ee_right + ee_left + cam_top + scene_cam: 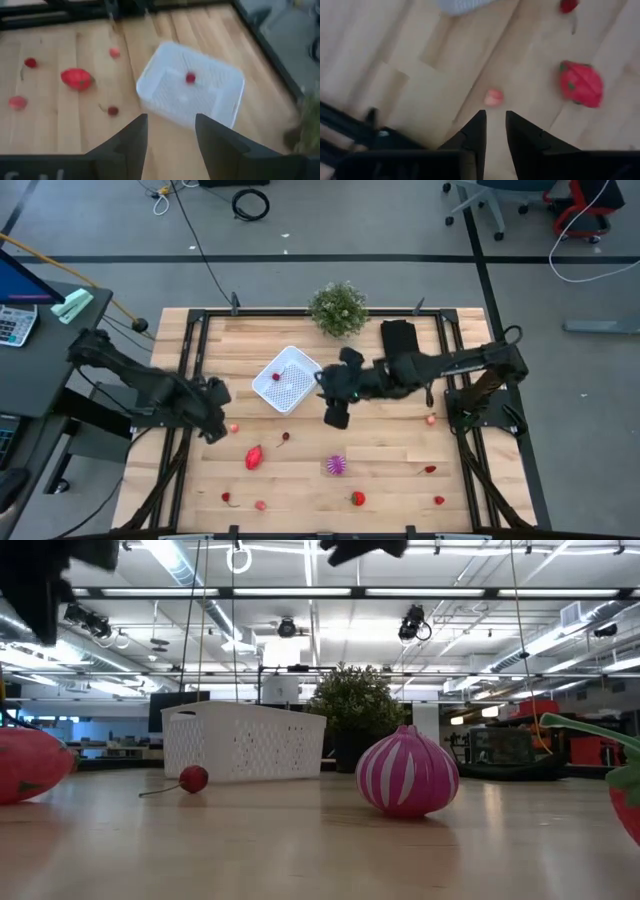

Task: Pick and placing Produce into tupperware
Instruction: Put the pink peach into the white basket

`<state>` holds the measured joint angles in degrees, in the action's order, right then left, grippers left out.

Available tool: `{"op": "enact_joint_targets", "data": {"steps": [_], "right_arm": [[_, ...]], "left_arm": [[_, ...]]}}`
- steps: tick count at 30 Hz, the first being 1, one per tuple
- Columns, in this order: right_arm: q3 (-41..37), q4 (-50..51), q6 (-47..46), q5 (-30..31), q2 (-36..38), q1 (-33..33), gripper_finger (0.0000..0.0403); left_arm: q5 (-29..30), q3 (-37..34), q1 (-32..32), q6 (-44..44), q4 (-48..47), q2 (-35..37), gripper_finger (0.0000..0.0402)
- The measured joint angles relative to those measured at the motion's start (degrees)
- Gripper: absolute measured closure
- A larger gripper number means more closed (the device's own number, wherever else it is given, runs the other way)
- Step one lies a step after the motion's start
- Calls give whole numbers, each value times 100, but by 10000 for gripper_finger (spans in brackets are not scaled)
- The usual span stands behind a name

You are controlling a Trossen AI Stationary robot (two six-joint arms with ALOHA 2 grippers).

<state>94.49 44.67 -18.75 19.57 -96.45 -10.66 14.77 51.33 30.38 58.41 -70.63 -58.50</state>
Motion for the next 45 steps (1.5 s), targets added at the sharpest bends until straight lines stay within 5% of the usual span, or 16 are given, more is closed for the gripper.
{"op": "enact_joint_targets", "data": {"steps": [10,29,45], "right_arm": [[-967,-53,-570,202,445,-439,229],[-980,-915,-319,442,436,-437,227],[-980,-917,-312,440,436,-437,227]], "left_arm": [[-687,-1690,215,243,1662,0,307],[-167,-2883,193,-266,3457,0,213],[-36,-3121,-100,-249,3678,1,269]]}}
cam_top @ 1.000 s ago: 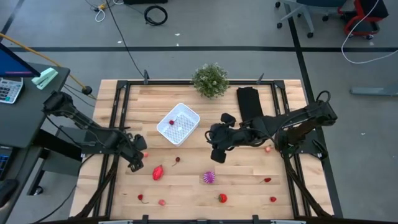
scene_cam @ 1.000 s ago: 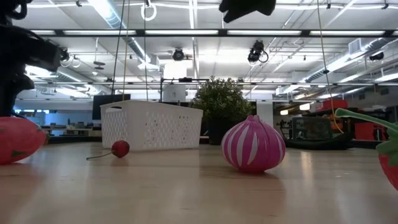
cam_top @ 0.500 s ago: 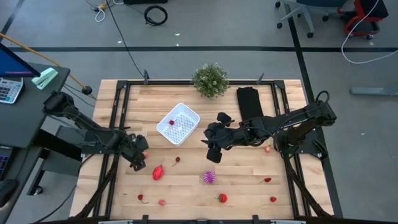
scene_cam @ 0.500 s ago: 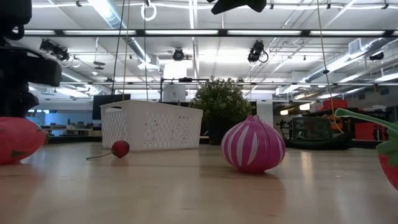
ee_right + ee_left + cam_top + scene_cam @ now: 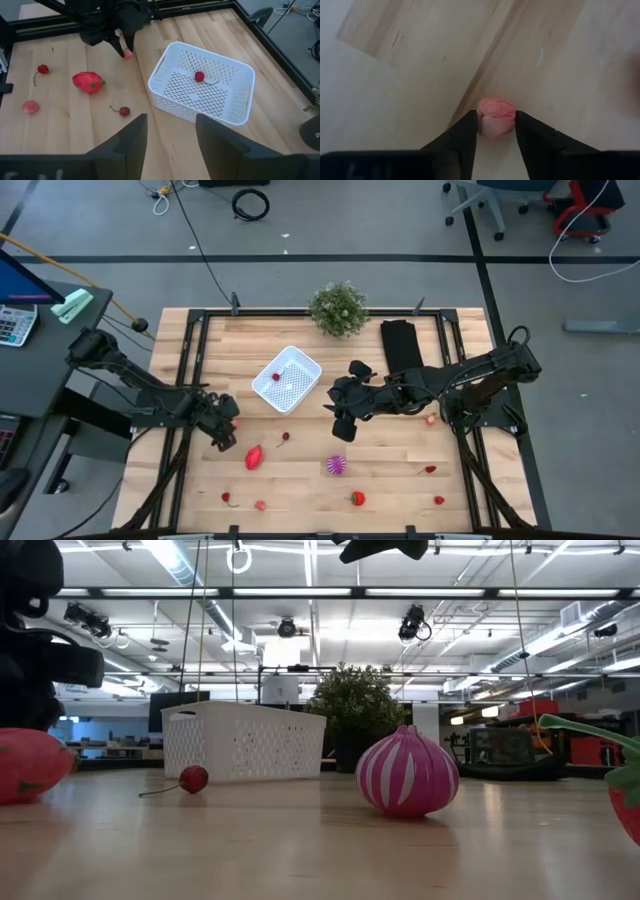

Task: Pick and placing Produce into tupperware
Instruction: Put the pink peach into the white basket

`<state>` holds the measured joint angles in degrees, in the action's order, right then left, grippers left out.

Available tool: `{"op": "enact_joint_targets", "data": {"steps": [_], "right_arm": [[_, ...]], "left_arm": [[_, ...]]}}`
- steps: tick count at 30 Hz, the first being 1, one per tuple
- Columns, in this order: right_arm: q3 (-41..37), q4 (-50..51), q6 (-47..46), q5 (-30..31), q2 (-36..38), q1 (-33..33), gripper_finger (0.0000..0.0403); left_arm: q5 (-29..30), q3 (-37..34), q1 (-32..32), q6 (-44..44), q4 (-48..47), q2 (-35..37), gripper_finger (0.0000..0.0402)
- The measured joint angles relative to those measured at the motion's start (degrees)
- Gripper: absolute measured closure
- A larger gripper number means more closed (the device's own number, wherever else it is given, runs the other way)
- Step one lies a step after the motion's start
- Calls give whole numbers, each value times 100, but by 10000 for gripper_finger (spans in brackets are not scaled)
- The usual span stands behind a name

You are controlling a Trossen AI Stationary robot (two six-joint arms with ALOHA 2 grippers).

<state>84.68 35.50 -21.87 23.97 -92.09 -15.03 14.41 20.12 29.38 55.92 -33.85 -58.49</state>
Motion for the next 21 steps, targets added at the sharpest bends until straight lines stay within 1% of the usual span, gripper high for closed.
{"op": "enact_joint_targets", "data": {"steps": [3,8,11,14,16,18,20,21], "right_arm": [[0,1,0,0,0,0,227],[0,1,0,0,0,0,227],[0,1,0,0,0,0,227],[0,1,0,0,-2,0,227],[0,1,0,0,-2,0,227],[0,1,0,0,-2,0,227],[0,1,0,0,-2,0,227],[0,1,0,0,-2,0,227]], "left_arm": [[-2,43,-70,2,13,0,297],[-4,347,-72,-9,24,-1,338],[-3,679,-72,-138,24,-1,348],[52,1117,-72,-617,-14,-1,345],[334,1444,-72,-1031,-65,-1,340],[822,1766,-89,-1538,-123,-1,337],[1277,2075,-205,-2085,-147,-1,336],[1410,2221,-317,-2338,-154,-1,336]]}}
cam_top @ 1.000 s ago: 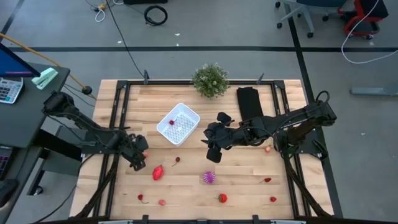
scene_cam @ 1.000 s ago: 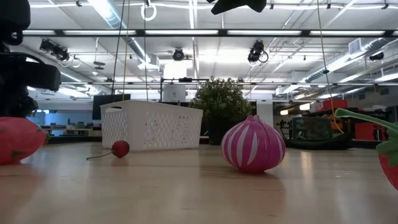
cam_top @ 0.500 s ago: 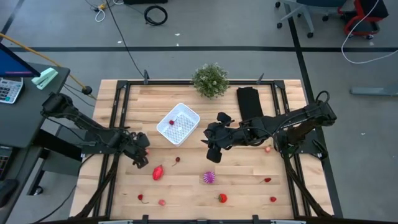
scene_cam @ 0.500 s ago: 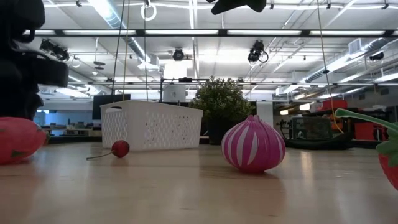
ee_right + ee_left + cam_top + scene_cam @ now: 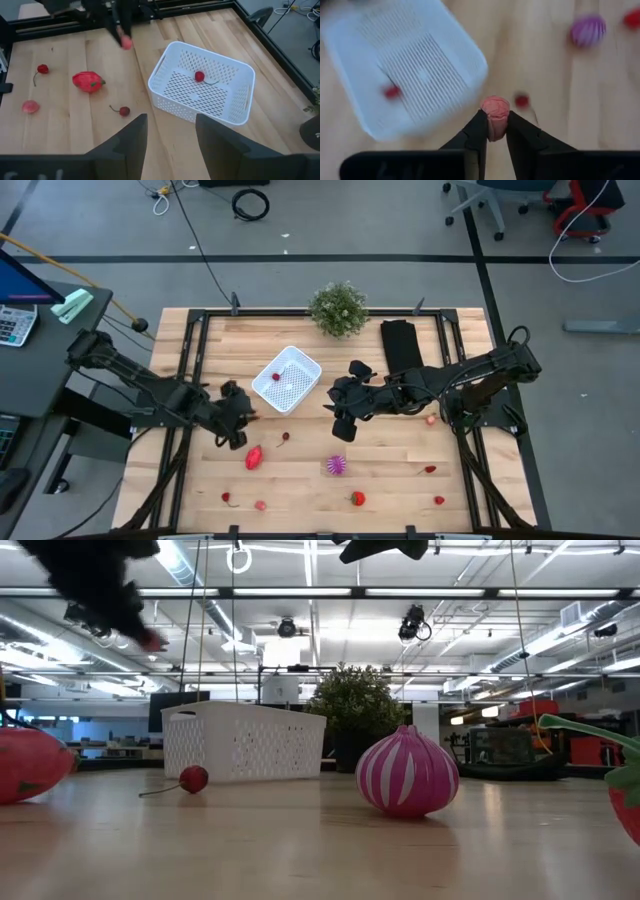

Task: Pick and placing Produce into tupperware
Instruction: Put the pink peach into the white basket, then put the red cherry into the white basket

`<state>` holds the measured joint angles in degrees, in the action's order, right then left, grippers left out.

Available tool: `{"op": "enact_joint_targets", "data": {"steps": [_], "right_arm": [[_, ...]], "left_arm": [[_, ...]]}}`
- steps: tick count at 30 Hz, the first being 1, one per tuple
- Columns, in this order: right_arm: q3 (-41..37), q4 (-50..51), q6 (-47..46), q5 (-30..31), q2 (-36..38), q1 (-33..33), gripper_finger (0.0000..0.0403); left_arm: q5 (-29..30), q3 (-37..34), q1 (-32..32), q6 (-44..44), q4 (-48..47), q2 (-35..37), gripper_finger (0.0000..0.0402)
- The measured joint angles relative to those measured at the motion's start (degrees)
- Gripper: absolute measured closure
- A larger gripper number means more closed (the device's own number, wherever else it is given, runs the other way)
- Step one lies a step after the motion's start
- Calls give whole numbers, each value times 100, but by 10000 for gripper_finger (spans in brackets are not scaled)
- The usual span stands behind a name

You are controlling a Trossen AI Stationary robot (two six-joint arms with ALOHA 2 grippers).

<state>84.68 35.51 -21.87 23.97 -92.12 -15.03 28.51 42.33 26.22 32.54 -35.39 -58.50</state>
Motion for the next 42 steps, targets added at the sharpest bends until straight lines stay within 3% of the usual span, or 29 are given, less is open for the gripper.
{"op": "enact_joint_targets", "data": {"steps": [4,7,12,17,25,34,42], "right_arm": [[0,0,-1,0,-1,0,227],[0,0,0,0,-2,8,227],[0,-2,6,-2,-2,38,227],[0,-2,160,-2,-2,66,227],[0,0,257,-2,-2,75,227],[0,0,256,0,-2,76,227],[0,0,256,-1,-2,76,227]], "left_arm": [[-9,496,-788,-446,28,0,335],[-366,602,-1589,-1121,273,-41,334],[-1719,603,-2921,-1720,498,-524,333],[-2688,599,-3706,-2295,649,-1390,333],[-3284,664,-4042,-3094,877,-2589,324],[-3289,1044,-4022,-3449,839,-3106,254],[-3293,2044,-3869,-3318,-759,-3106,219]]}}
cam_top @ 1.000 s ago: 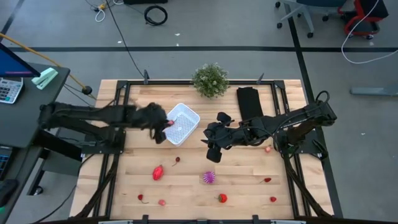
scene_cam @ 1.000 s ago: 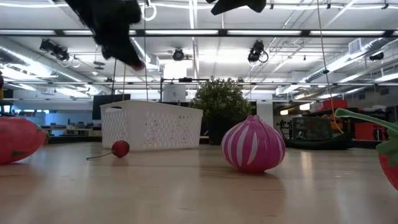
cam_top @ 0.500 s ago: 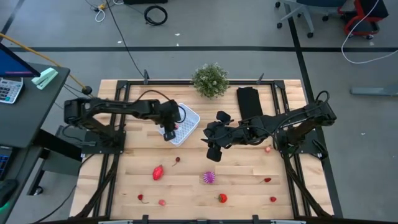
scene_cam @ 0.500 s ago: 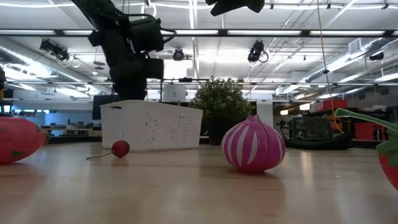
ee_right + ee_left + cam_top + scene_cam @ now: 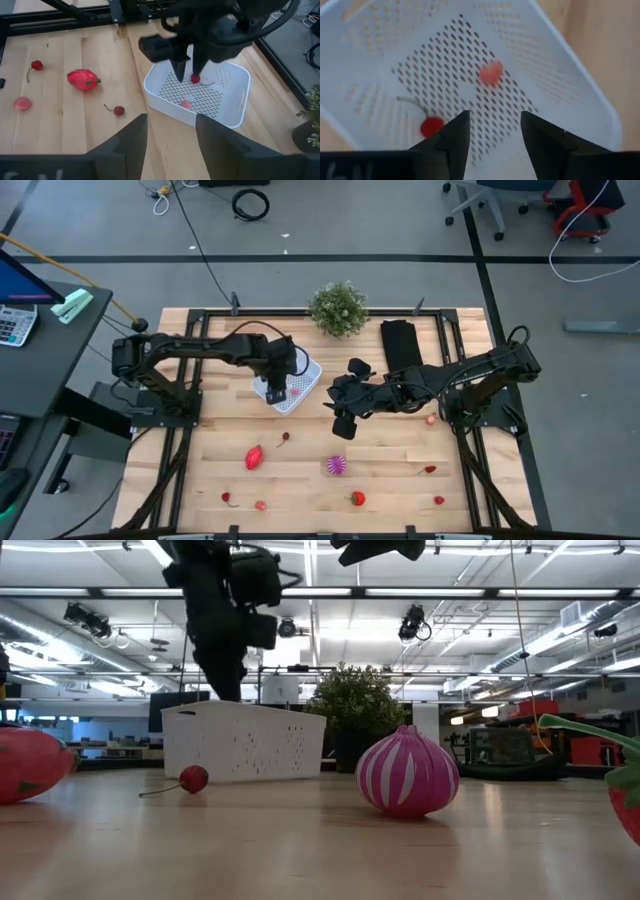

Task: Pick and placing Produce into tupperware
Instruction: Put the red cherry into the white basket

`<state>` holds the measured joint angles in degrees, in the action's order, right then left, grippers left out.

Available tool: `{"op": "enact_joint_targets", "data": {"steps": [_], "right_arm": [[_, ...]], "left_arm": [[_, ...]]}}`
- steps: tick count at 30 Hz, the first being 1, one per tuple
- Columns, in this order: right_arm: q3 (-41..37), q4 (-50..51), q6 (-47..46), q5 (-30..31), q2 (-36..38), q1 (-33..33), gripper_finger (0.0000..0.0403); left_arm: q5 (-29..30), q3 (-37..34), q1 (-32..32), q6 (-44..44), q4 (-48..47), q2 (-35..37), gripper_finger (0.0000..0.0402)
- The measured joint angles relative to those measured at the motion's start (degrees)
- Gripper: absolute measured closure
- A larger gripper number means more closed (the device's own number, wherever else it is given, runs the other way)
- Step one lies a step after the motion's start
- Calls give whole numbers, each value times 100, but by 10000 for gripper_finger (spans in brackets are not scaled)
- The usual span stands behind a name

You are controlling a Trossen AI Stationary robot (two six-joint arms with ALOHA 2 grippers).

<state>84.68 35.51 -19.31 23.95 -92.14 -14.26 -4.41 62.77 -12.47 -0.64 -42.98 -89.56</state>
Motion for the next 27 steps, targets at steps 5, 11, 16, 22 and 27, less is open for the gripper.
{"op": "enact_joint_targets", "data": {"steps": [5,11,16,22,27], "right_arm": [[0,0,-2,1,0,0,227],[0,0,-2,1,0,0,227],[0,4,-53,0,0,-15,227],[0,7,-59,-1,0,-15,227],[0,7,-74,-1,0,-17,227]], "left_arm": [[-390,765,448,197,-1065,3,231],[-749,1306,1285,913,-1390,7,241],[-699,1216,2140,1746,-1160,7,237],[376,497,2870,2782,188,-3,240],[998,-307,2996,3372,1073,-4,237]]}}
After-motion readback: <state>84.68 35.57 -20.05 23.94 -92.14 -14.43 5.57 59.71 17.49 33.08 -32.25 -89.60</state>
